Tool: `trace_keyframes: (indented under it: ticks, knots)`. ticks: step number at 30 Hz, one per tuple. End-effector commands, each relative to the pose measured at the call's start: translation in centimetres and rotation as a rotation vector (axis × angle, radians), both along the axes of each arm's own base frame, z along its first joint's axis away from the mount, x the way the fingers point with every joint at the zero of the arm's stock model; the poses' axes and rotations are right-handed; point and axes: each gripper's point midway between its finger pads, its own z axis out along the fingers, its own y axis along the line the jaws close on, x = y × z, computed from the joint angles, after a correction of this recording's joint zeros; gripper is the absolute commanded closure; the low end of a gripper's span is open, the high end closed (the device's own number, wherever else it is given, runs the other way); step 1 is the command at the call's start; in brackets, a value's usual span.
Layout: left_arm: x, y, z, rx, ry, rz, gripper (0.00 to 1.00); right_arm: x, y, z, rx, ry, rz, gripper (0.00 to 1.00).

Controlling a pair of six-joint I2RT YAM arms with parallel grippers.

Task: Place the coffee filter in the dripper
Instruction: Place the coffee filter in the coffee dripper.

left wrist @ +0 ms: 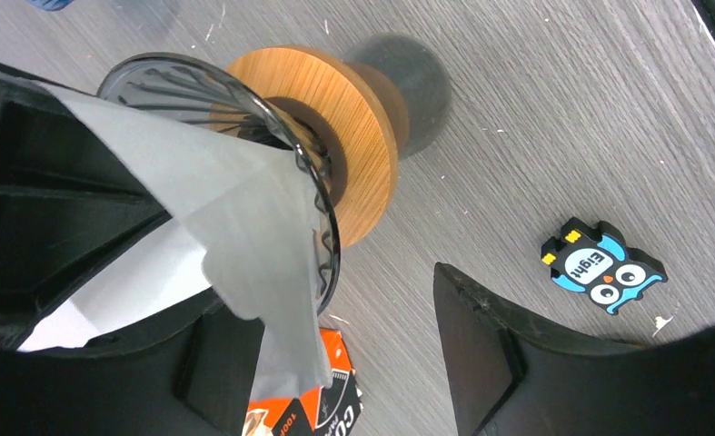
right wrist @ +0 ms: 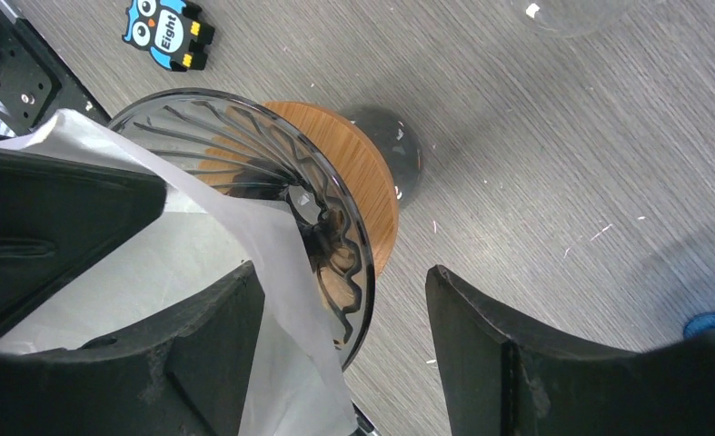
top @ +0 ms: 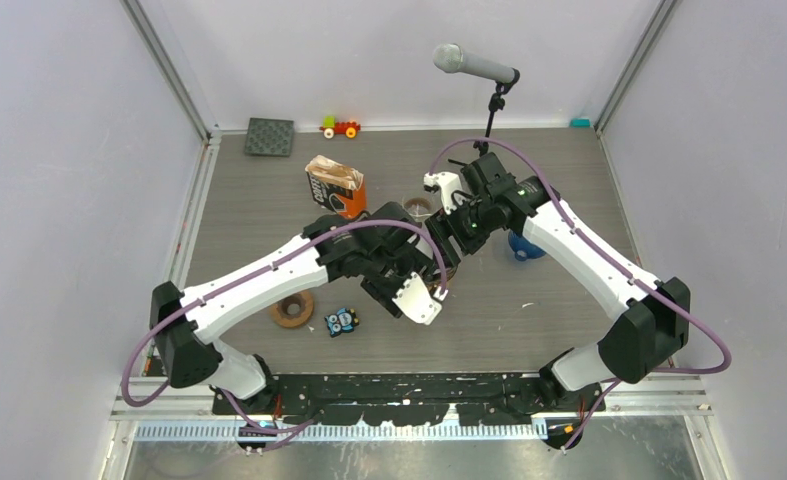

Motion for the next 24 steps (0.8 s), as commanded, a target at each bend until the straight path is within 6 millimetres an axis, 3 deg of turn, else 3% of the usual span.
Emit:
trace_keyframes:
  ticks: [1, 15, 24]
  knots:
    - [-0.5, -0.1, 2.4, -0.079, 0.000, 0.018, 0.32, 0.2, 0.2, 2.5, 0.039, -0.057, 0.014, 0.30]
    - [-1.5, -0.7, 2.8, -0.112, 0.062, 0.019, 0.28, 0.0, -0.1, 0.4, 0.011, -0.027, 0.009, 0.29]
    - [-2.0, -0.7, 0.0, -0.081, 0.099, -0.002, 0.28, 0.1, -0.3, -0.5, -0.009, -0.014, 0.004, 0.29]
